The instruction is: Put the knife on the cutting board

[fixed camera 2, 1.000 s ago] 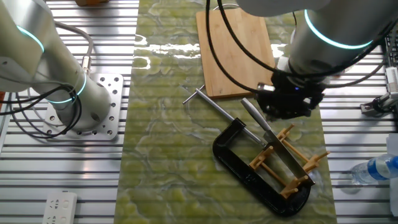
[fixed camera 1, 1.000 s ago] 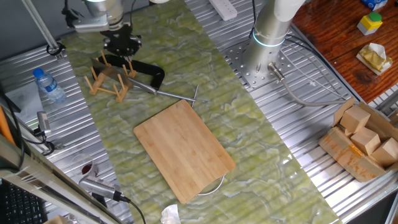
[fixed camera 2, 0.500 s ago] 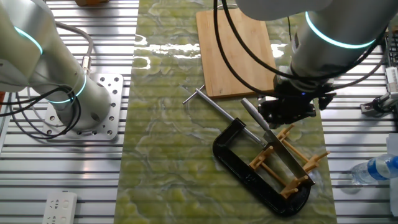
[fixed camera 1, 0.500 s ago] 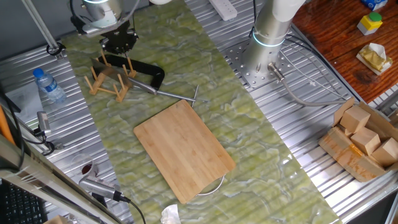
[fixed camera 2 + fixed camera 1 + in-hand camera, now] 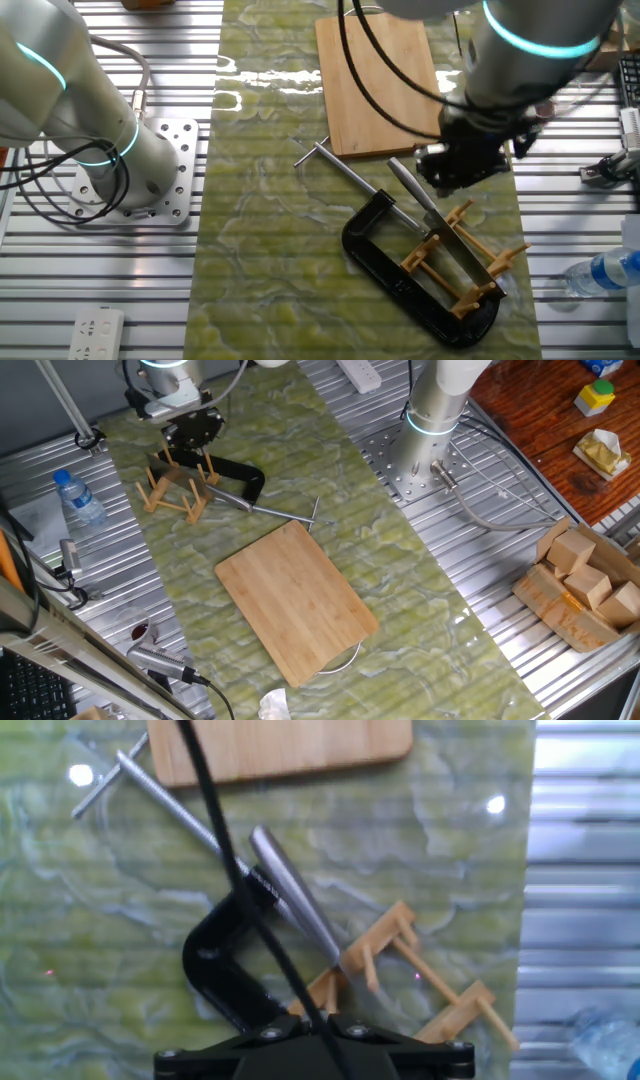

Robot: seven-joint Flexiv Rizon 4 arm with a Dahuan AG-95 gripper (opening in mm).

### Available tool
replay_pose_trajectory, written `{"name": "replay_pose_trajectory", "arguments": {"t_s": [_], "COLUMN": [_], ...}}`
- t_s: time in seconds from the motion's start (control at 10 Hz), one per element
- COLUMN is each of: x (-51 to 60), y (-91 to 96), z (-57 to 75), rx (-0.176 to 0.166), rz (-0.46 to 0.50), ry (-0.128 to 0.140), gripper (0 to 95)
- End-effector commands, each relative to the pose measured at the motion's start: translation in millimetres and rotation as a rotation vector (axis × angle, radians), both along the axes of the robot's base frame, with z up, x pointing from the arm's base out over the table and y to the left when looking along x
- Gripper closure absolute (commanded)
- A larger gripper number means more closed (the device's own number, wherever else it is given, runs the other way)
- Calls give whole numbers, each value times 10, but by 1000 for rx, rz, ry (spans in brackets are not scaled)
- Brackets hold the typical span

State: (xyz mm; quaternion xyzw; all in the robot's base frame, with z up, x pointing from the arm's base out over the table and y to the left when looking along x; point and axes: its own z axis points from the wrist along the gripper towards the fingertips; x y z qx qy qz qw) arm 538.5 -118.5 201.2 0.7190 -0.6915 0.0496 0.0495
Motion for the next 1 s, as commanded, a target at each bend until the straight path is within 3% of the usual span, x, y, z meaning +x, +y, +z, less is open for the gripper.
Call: {"name": "replay_pose_trajectory", "arguments": {"t_s": [0.1, 0.3, 0.4, 0.5, 0.6, 0.8, 1.0], "x": [-2, -2, -2, -2, -2, -2, 91], "y": [7, 7, 7, 7, 7, 7, -280], "z": [5, 5, 5, 5, 5, 5, -75], "rx": [-13, -22, 4, -33, -46, -35, -21], "rz": [-40, -80, -38, -24, 2, 29, 132], "ry": [-11, -22, -17, -20, -23, -18, -20], "gripper": [760, 760, 760, 760, 760, 760, 760]}}
